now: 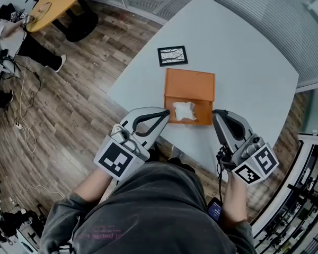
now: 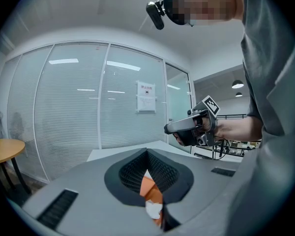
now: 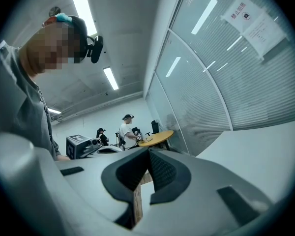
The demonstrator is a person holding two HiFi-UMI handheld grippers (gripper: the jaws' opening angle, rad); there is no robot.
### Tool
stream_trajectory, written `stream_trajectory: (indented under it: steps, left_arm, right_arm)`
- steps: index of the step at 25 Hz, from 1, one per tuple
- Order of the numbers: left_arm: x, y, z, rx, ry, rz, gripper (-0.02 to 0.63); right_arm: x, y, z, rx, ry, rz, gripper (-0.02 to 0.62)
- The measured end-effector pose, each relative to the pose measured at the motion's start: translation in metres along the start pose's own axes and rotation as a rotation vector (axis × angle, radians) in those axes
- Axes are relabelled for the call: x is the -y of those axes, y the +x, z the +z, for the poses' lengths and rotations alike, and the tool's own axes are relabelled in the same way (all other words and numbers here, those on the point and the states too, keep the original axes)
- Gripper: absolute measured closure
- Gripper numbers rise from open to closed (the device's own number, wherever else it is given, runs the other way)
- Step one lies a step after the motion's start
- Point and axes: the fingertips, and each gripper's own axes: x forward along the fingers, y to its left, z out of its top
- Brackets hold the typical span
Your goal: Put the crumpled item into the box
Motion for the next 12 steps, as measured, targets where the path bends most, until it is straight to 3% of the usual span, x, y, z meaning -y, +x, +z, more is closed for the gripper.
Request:
stream_trajectory:
  steps: [12]
  left_arm:
    - [-0.002, -0.001, -0.0004, -0.008, -0.004, 0.002, 0.594]
  right_arm:
    - [0.0009, 0.0056, -0.0065, -0.035, 0.006, 0.003, 0.594]
